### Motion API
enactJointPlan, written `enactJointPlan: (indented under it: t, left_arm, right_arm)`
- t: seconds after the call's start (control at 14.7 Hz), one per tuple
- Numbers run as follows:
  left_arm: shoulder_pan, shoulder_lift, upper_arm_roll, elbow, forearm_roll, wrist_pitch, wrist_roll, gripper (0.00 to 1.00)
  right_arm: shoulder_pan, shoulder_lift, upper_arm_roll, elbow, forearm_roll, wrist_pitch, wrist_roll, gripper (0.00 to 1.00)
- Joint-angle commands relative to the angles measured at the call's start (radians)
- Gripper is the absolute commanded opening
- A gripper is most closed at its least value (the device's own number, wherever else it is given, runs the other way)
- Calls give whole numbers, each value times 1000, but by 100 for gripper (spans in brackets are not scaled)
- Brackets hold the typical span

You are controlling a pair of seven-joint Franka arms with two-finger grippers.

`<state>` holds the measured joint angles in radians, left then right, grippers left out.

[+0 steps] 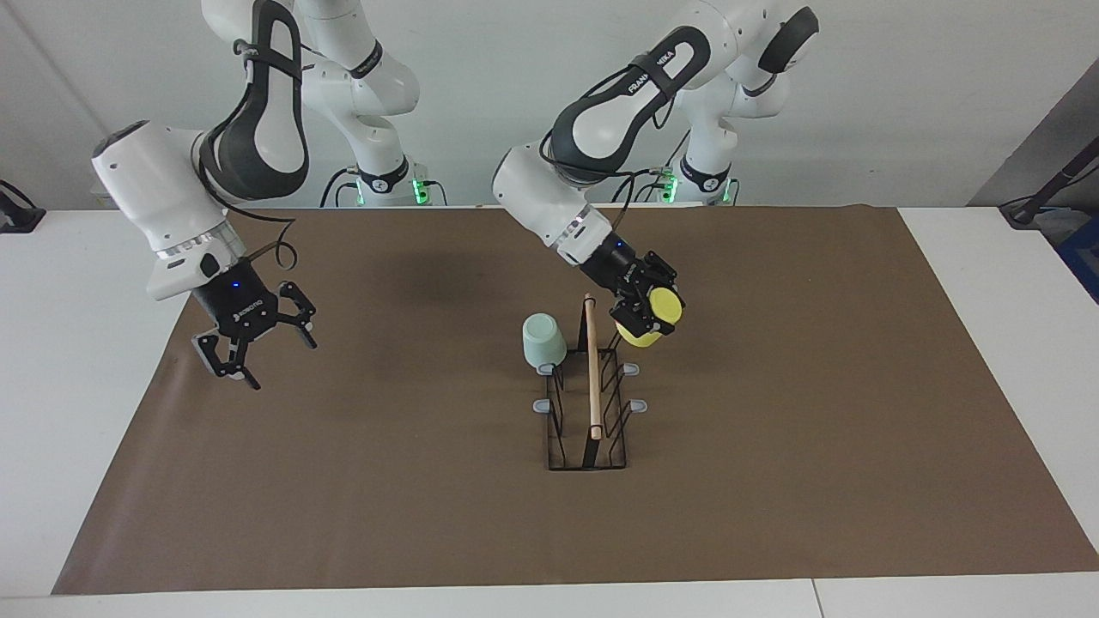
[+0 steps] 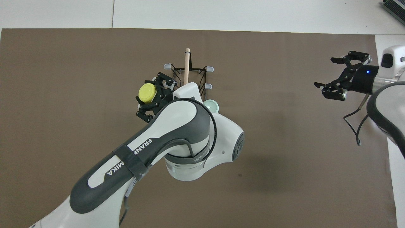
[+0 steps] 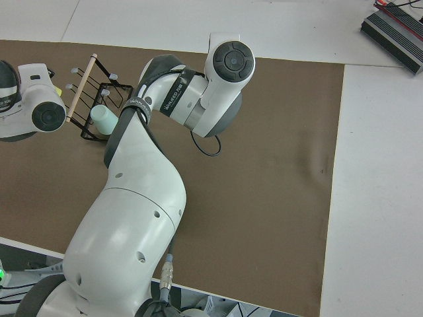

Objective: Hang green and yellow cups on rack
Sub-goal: 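Carry the yellow cup to the rack while the right gripper withdraws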

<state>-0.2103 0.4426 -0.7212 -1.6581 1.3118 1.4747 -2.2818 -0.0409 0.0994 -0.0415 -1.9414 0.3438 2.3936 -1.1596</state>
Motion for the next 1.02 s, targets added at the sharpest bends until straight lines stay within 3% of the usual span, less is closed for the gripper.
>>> enactJointPlan:
  t: [0.0, 0.27, 0.48, 0.61, 0.68, 0.75, 0.82, 0.95]
  left_arm:
    - [-20, 19, -6, -9, 20, -25, -51, 0]
    - [-27, 38, -7, -35, 18, -19, -85, 0]
    - [-27, 38, -17, -63, 17, -14, -90, 0]
    - [-29, 38, -20, -65, 12, 16, -114, 0]
    - [-29, 38, -20, -68, 12, 21, -116, 35]
    - [-29, 36, -20, -69, 12, 21, -116, 84]
    - [-29, 36, -20, -58, 10, 19, -114, 100]
    - [-24, 19, -27, -37, 3, 29, -93, 100]
  right_arm:
    - [21, -21, 17, 7, -261, -49, 315, 100]
    - [99, -49, 17, 12, -508, -184, 723, 100]
    - [127, -92, 22, 38, -514, -341, 978, 100]
    - [127, -109, 23, 111, -494, -486, 1093, 100]
    - [122, -115, 22, 158, -473, -561, 1139, 100]
    - [118, -118, 20, 208, -429, -626, 1179, 100]
    - [115, -118, 14, 251, -401, -687, 1204, 100]
    - [113, -119, 9, 317, -394, -799, 1219, 100]
